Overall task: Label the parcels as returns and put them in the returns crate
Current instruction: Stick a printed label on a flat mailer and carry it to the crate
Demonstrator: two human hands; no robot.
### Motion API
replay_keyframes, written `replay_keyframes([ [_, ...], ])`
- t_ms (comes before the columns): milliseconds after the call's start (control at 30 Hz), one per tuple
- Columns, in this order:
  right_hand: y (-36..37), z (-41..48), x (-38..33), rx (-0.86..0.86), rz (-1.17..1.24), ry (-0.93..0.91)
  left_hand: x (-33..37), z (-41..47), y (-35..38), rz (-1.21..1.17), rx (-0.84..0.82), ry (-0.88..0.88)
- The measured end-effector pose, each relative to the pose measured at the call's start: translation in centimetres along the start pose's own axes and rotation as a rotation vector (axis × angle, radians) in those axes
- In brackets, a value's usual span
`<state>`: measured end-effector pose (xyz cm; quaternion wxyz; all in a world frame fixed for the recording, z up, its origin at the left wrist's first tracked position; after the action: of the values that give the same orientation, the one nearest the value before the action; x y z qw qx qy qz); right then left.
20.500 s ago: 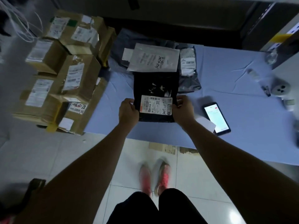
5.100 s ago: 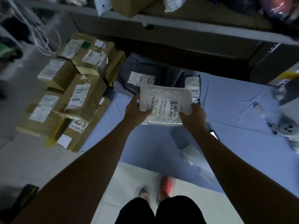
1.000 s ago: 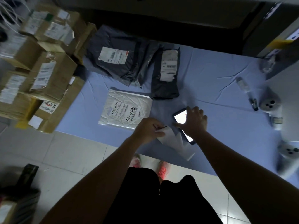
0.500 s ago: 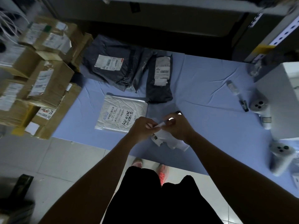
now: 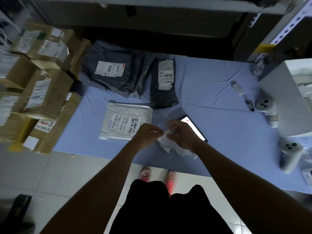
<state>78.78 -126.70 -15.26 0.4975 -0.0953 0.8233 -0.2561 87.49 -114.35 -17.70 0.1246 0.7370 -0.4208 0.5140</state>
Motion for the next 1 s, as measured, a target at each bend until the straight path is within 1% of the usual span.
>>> replay_keyframes([
  [167,0.1,-0.3,-0.2,0.007,-0.079,-0.005,0.1,0.1,0.4,0.094,-0.014,0.012],
  [367,-0.2,-0.5,-0.1,-0.014,-0.118,-0.004,-0.6,0.3,-0.3,0.054,0.053,-0.042],
  [533,-0.6,-0.7,1.2,0.015,-0.175,0.058,0.8,-0.2,-2.5,0.041,0.212,0.01],
  [633,-0.7,-0.4,2.3,0.036,-0.218,0.105,1.8,-1.0,-5.0,0.027,0.383,0.015],
  [700,-1.0,-0.4,2.4,0.084,-0.274,0.141,3.1,-1.7,-6.8,0.131,0.498,0.102],
  [733,-1.3,-0.4,1.9,0.142,-0.316,0.134,4.1,-2.3,-7.4,0.209,0.543,0.163],
  [800,-1.9,-0.2,-0.5,0.274,-0.347,0.046,5.9,-3.6,-8.1,0.347,0.614,0.287],
  [833,-1.8,0.1,-1.9,0.306,-0.312,0.004,6.7,-4.3,-8.5,0.399,0.648,0.34],
  [900,-1.0,0.9,-4.3,0.276,-0.164,-0.005,7.8,-5.5,-9.1,0.482,0.704,0.431],
  [967,0.2,2.0,-6.0,0.21,0.05,0.075,8.1,-6.0,-9.6,0.563,0.738,0.518],
  [1000,0.8,2.4,-6.7,0.182,0.23,0.13,8.1,-6.1,-9.9,0.597,0.743,0.559],
])
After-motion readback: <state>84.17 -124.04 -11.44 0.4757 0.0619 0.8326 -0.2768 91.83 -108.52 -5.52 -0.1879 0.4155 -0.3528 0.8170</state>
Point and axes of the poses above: each hand's wrist, its own z-axis towards the middle knuckle, its own y-axis out of the palm, x = y × z, the point moved 10 cm from there along z, towards the middle knuckle, and after that the axes turned 5 degrees about -z, right-handed, at the moved point
